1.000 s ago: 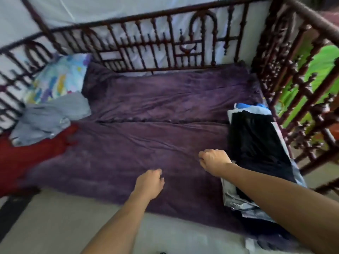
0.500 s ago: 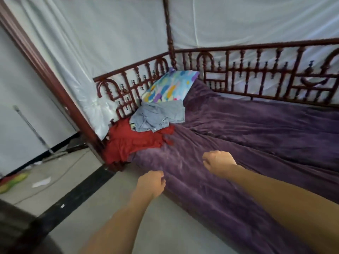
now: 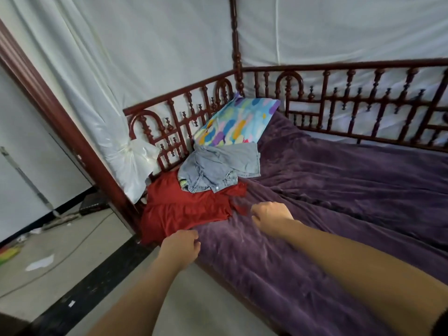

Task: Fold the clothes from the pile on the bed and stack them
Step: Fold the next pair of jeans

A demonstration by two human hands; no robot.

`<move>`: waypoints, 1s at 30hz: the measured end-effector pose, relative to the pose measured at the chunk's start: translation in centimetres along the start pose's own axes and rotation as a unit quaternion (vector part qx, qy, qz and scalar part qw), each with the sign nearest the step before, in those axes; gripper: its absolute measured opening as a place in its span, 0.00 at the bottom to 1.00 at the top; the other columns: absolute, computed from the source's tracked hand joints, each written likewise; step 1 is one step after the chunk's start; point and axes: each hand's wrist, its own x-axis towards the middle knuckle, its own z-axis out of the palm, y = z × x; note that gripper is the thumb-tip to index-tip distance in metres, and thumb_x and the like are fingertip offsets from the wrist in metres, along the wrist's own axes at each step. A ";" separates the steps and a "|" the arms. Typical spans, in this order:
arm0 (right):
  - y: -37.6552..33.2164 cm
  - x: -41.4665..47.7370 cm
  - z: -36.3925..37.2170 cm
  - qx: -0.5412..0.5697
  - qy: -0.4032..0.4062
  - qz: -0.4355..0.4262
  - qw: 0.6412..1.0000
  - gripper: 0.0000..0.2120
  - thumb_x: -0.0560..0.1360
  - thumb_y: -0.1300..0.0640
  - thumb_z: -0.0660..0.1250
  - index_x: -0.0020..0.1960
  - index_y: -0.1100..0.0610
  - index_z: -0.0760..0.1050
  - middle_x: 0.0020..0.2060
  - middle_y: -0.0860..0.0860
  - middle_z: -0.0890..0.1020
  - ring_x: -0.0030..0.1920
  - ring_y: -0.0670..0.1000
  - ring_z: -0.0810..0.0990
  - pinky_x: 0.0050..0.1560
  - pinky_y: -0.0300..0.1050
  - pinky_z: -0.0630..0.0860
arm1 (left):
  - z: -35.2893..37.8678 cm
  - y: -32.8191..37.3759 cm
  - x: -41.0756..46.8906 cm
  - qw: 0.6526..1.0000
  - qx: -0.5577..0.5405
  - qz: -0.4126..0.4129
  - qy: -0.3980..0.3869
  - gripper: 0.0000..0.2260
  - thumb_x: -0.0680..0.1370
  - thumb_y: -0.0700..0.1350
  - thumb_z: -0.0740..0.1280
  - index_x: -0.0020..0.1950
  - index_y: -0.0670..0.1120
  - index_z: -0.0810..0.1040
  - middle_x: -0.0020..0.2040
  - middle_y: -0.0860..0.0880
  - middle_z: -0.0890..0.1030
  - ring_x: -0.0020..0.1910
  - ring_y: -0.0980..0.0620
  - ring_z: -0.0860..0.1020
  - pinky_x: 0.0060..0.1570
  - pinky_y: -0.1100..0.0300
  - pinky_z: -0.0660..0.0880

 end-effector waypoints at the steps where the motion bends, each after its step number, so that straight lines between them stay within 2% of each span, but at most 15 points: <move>1: 0.3 1.9 0.2 0.002 0.001 0.010 1.000 0.14 0.78 0.48 0.56 0.58 0.52 0.74 0.56 0.53 0.79 0.56 0.58 0.78 0.50 0.49 0.73 | -0.4 -0.8 2.0 1.000 0.002 0.000 0.001 0.11 0.79 0.51 0.60 0.56 0.49 0.76 0.55 0.47 0.80 0.57 0.45 0.77 0.52 0.55 0.72; 6: 1.1 10.8 0.3 0.018 -0.006 0.040 0.999 0.14 0.77 0.48 0.57 0.58 0.53 0.75 0.55 0.54 0.79 0.55 0.59 0.78 0.49 0.50 0.73 | -2.1 -4.7 10.7 1.000 -0.001 0.010 0.003 0.13 0.78 0.52 0.60 0.60 0.50 0.75 0.56 0.48 0.80 0.59 0.46 0.76 0.55 0.55 0.72; 14: -0.9 22.5 1.3 0.011 -0.020 0.072 0.997 0.14 0.78 0.49 0.57 0.59 0.53 0.74 0.57 0.54 0.79 0.57 0.59 0.78 0.51 0.50 0.73 | -2.4 -11.9 21.8 0.999 -0.004 0.038 -0.015 0.11 0.78 0.53 0.60 0.58 0.52 0.74 0.55 0.50 0.80 0.58 0.49 0.76 0.54 0.56 0.72; 24: -6.8 35.9 9.3 0.050 -0.055 0.221 0.973 0.14 0.77 0.48 0.57 0.57 0.52 0.75 0.57 0.52 0.80 0.57 0.58 0.79 0.51 0.49 0.74 | -1.9 -26.1 36.6 0.988 0.018 0.134 -0.076 0.14 0.79 0.53 0.58 0.62 0.53 0.73 0.58 0.50 0.79 0.58 0.50 0.77 0.55 0.58 0.71; 30: -10.0 41.7 13.3 0.078 -0.098 0.253 0.959 0.14 0.76 0.48 0.58 0.58 0.50 0.74 0.56 0.51 0.79 0.57 0.58 0.78 0.52 0.49 0.74 | -1.5 -31.2 44.3 0.979 0.036 0.161 -0.120 0.12 0.79 0.53 0.58 0.59 0.52 0.74 0.56 0.50 0.80 0.57 0.50 0.77 0.53 0.57 0.72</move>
